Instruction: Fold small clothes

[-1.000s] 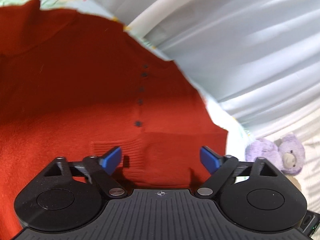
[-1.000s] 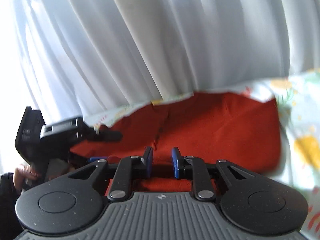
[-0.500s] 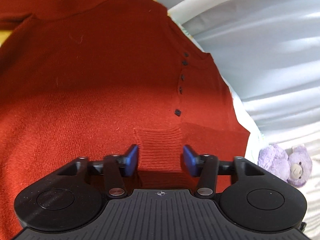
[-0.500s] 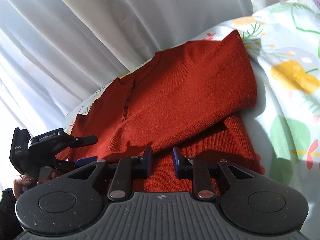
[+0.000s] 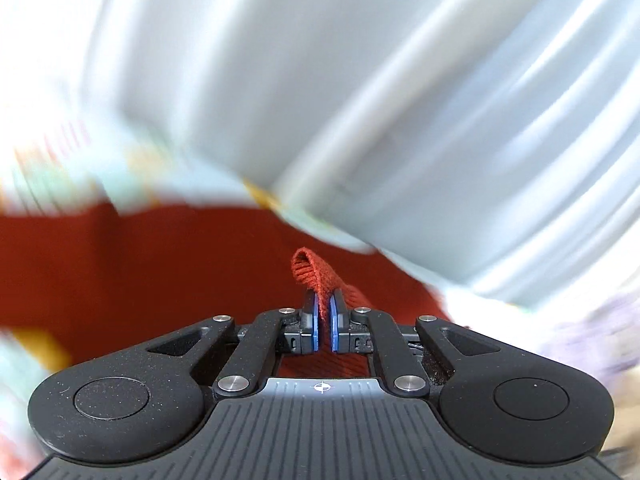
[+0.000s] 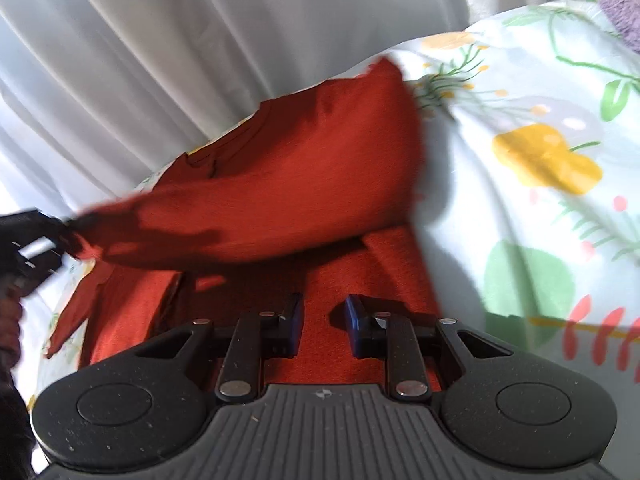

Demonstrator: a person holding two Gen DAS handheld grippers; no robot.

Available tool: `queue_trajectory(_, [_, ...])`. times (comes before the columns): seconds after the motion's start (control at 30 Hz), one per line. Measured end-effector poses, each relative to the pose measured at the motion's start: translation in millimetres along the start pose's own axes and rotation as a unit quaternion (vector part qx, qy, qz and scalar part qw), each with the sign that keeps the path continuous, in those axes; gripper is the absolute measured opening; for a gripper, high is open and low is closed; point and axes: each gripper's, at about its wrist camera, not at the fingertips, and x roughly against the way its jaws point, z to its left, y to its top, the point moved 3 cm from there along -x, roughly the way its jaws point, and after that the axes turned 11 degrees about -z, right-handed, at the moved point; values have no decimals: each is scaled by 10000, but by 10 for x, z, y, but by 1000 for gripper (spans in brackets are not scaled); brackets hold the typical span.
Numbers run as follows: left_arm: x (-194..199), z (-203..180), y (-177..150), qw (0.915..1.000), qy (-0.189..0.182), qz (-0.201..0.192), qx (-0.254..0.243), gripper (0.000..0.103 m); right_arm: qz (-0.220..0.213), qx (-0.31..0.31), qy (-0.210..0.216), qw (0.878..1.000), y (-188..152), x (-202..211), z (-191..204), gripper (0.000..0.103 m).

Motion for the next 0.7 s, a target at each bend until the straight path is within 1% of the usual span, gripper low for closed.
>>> queue_trajectory(0.03, [-36, 25, 16, 9987, 314, -75, -405, 7, -29, -22, -85, 10000, 14, 5, -22, 20])
queue_trajectory(0.07, [-103, 71, -3, 9964, 532, -49, -659, 7, -49, -43, -154, 9999, 35, 7, -39, 20])
queue_trajectory(0.1, [-189, 137, -49, 9953, 634, 106, -727, 8, -63, -66, -216, 9997, 54, 4, -46, 20])
queue_trajectory(0.17, [-350, 303, -168, 9956, 661, 474, -463, 8, -42, -42, -332, 9994, 98, -13, -33, 20])
queue_trajectory(0.2, [-399, 384, -223, 9956, 673, 572, -315, 8, -10, -28, -319, 9995, 124, -26, -16, 21])
queue_trajectory(0.23, [-437, 455, -265, 9954, 694, 630, -204, 8, 9, -23, -264, 9996, 167, -37, 4, 24])
queue_trajectory(0.3, [-481, 572, -295, 9955, 706, 631, -26, 8, -113, 24, -92, 9999, 279, -58, 61, 29])
queue_trajectory(0.33, [-509, 593, -305, 9956, 693, 626, 57, 8, -217, 72, -66, 9997, 354, -73, 79, 35])
queue_trajectory(0.4, [-541, 650, -291, 9958, 655, 614, 155, 8, -365, 224, -211, 9989, 517, -163, 130, 40])
queue_trajectory(0.43, [-527, 632, -283, 9962, 619, 593, 135, 8, -414, 339, -244, 9983, 602, -231, 146, 43])
queue_trajectory(0.47, [-540, 618, -276, 9966, 598, 566, 89, 8, -453, 431, -288, 9976, 679, -320, 165, 49])
queue_trajectory(0.53, [-552, 553, -248, 9970, 575, 509, -18, 8, -446, 567, -422, 9965, 833, -557, 187, 55])
queue_trajectory(0.67, [-537, 494, -199, 9979, 496, 389, -133, 8, -348, 607, -738, 9948, 1043, -1046, 193, 53])
queue_trajectory(0.7, [-542, 493, -185, 9980, 491, 364, -147, 8, -331, 606, -775, 9946, 1071, -1136, 192, 45])
